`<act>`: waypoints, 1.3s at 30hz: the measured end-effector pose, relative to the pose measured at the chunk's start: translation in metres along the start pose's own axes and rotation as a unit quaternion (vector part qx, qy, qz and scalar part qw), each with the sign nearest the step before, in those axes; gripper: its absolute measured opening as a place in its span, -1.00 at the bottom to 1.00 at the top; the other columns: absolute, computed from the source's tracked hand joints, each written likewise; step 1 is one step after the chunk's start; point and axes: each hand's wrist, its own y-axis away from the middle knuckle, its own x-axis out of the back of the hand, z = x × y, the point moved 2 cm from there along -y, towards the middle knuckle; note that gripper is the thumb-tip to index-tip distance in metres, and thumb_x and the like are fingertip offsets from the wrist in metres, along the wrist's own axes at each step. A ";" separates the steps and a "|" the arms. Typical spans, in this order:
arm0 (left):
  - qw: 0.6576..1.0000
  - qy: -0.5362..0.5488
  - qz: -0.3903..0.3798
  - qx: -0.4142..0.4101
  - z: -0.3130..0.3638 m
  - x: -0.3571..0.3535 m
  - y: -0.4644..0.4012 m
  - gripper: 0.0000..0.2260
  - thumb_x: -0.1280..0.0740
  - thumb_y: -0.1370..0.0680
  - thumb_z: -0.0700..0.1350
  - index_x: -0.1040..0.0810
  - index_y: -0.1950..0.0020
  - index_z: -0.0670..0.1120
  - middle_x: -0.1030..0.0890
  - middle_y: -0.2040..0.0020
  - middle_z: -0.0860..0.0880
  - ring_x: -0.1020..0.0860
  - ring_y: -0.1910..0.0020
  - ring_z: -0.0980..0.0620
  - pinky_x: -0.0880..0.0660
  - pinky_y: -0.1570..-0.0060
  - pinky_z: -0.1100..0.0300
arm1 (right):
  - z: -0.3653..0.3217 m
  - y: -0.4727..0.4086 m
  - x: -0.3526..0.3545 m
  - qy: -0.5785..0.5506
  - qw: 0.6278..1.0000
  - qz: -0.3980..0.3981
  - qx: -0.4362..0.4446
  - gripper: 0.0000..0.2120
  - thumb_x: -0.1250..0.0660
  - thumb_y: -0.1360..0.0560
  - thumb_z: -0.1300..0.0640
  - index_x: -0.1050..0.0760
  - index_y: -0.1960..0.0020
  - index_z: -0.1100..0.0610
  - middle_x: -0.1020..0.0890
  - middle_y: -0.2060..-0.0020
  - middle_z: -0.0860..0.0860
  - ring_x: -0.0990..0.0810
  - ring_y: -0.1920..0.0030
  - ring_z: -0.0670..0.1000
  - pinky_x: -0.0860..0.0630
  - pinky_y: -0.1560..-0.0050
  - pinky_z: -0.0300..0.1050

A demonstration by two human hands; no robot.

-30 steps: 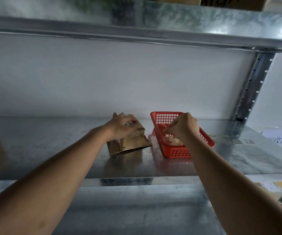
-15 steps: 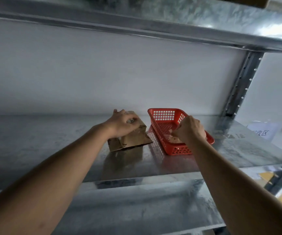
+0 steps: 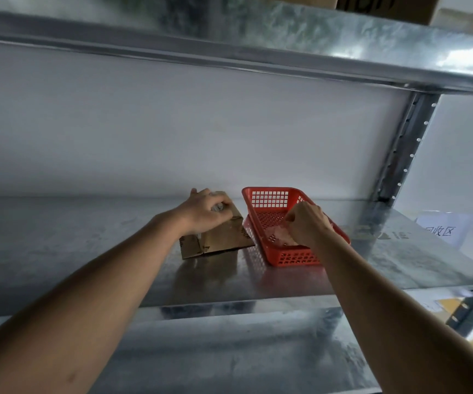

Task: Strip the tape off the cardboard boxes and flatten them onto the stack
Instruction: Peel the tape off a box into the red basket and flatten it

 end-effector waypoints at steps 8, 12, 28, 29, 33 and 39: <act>0.999 0.020 0.010 0.028 0.005 -0.004 0.000 -0.76 -0.25 -0.63 0.21 -0.48 -0.29 0.29 -0.40 -0.31 0.03 -0.23 -0.48 -0.08 -0.29 -0.46 -0.24 | 0.026 -0.007 0.022 -0.055 0.998 -0.023 0.011 -0.89 -0.66 -0.35 0.10 -0.75 0.16 0.02 -0.70 0.18 -0.04 -0.61 0.21 -0.07 -0.60 0.14 -0.16; 0.999 0.028 0.006 0.037 0.010 -0.005 0.002 -0.76 -0.25 -0.60 0.16 -0.47 -0.27 0.30 -0.40 -0.25 0.06 -0.26 -0.42 -0.05 -0.30 -0.45 -0.20 | 0.041 -0.011 0.028 -0.016 1.000 -0.011 -0.005 -0.90 -0.61 -0.42 0.06 -0.72 0.11 0.03 -0.61 0.28 -0.06 -0.53 0.31 -0.08 -0.47 0.31 -0.20; 0.998 0.028 0.024 0.050 0.023 -0.014 0.008 -0.67 -0.26 -0.65 0.16 -0.48 -0.42 0.26 -0.34 -0.44 0.06 -0.26 -0.51 -0.07 -0.23 -0.52 -0.14 | -0.020 0.004 0.034 -0.085 0.974 0.001 0.212 -0.74 -0.33 -0.64 0.10 -0.65 -0.29 -0.03 -0.68 -0.22 0.02 -0.63 0.12 -0.04 -0.58 0.14 -0.17; 0.998 0.031 0.028 0.047 0.020 -0.013 0.008 -0.69 -0.24 -0.69 0.09 -0.49 -0.44 0.25 -0.30 -0.52 0.03 -0.22 -0.56 -0.07 -0.19 -0.55 -0.10 | -0.026 0.005 0.030 -0.097 0.970 -0.014 0.224 -0.75 -0.34 -0.64 0.11 -0.67 -0.28 0.00 -0.69 -0.20 0.02 -0.61 0.11 -0.07 -0.57 0.10 -0.22; 0.998 -0.005 0.048 0.031 0.002 -0.007 0.009 -0.69 -0.19 -0.74 -0.05 -0.55 -0.39 0.26 -0.38 -0.51 -0.01 -0.31 -0.54 -0.07 -0.22 -0.53 0.07 | -0.051 0.012 0.017 -0.114 0.952 -0.057 0.279 -0.75 -0.40 -0.62 0.01 -0.68 -0.25 0.04 -0.71 -0.05 -0.02 -0.63 0.07 -0.07 -0.53 0.11 -0.30; 0.995 -0.050 0.072 0.044 -0.013 0.005 0.012 -0.64 -0.25 -0.71 -0.02 -0.49 -0.51 -0.01 -0.42 -0.48 -0.02 -0.32 -0.52 -0.07 -0.22 -0.53 0.07 | -0.067 0.009 0.008 -0.102 0.938 -0.081 0.323 -0.72 -0.47 -0.58 0.02 -0.68 -0.26 0.07 -0.72 -0.08 -0.03 -0.60 0.01 -0.13 -0.38 0.06 -0.32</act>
